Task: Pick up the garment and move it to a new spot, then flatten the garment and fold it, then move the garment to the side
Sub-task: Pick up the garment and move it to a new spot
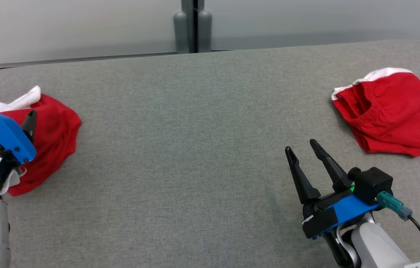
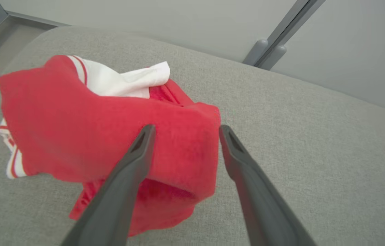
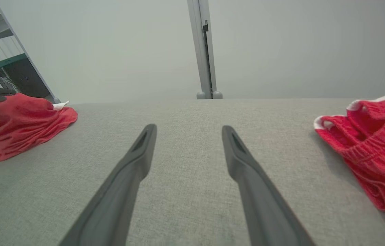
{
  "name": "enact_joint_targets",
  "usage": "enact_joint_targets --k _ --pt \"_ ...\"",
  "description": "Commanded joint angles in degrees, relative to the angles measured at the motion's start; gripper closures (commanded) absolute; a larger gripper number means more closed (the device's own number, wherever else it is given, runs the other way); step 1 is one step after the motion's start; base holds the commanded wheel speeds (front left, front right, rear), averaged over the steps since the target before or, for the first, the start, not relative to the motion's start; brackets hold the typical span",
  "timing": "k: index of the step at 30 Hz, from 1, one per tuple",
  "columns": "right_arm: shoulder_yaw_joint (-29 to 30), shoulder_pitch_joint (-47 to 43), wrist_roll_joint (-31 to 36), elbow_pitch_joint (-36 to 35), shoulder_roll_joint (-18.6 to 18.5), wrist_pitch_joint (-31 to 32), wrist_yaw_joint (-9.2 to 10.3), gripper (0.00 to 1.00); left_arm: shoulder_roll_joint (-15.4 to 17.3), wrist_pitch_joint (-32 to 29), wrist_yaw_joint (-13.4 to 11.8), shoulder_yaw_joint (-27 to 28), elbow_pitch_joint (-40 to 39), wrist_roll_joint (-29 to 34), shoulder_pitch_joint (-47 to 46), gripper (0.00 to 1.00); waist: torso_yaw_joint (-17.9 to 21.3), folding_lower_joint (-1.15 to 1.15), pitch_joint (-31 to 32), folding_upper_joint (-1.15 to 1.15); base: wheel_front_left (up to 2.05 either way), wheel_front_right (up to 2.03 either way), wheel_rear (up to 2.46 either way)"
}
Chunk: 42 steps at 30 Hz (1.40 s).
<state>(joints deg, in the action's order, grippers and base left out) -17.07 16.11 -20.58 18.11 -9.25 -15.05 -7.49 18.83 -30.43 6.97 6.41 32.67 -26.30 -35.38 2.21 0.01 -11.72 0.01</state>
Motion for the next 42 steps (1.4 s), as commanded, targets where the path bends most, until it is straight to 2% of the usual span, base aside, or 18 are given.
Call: enact_joint_targets --k 1,3,12,13,16,22,28,35,42 --pt "-0.2 0.9 -0.4 -0.2 -0.1 -0.2 -0.01 0.0 0.3 -1.0 -0.5 -0.1 1.5 -0.1 -0.9 0.0 0.9 -0.01 -0.2 -0.01 0.0 0.0 0.0" --pt "-0.6 1.5 -0.5 -0.2 -0.2 -0.2 -0.01 0.0 1.6 -2.6 -0.7 -0.2 4.4 0.1 -2.0 0.0 2.2 -0.01 -0.9 -0.01 0.0 0.0 0.0" --pt "-1.7 2.8 -1.2 -0.1 -0.1 -0.2 -0.01 0.0 3.6 -7.1 -1.4 -2.0 16.6 1.2 -1.9 0.0 5.9 -0.01 -2.9 -0.01 0.0 0.0 0.0" --pt "-1.7 2.8 -1.2 -0.1 -0.2 -0.2 -0.01 0.0 3.7 -7.2 -1.3 -2.3 17.6 1.3 -1.9 0.07 6.0 -0.01 -2.9 -0.01 0.0 0.0 0.0" --pt "-1.6 2.6 -1.2 0.3 -0.2 -0.2 -0.01 0.0 4.1 -5.8 -1.1 -2.8 19.2 1.6 -2.5 1.0 6.0 -0.01 -2.6 -0.01 0.0 0.0 0.0" --pt "-1.9 1.9 -1.3 0.7 -0.1 -0.2 -0.01 0.0 4.7 -1.6 -0.1 -4.9 20.3 2.2 -3.7 1.0 5.0 -0.01 -0.4 -0.01 0.0 0.0 0.0" --pt "-2.0 0.4 -1.5 1.4 -0.3 -0.2 -0.01 0.0 4.5 1.9 0.7 -10.9 16.3 3.4 -5.0 1.0 3.6 -0.01 4.0 -0.01 0.0 0.0 0.0" --pt "-1.0 -1.6 -1.7 1.7 -0.2 -0.2 -0.01 0.0 4.2 3.7 0.5 -20.3 4.6 0.1 -4.6 1.0 3.2 -0.01 8.9 -0.01 0.0 0.0 0.0" --pt "0.6 -3.0 -1.6 1.4 -0.1 -0.2 -0.01 0.0 2.4 2.4 0.5 -25.5 -9.0 -3.0 -1.3 1.0 5.3 -0.01 11.1 -0.01 0.0 0.0 0.0"
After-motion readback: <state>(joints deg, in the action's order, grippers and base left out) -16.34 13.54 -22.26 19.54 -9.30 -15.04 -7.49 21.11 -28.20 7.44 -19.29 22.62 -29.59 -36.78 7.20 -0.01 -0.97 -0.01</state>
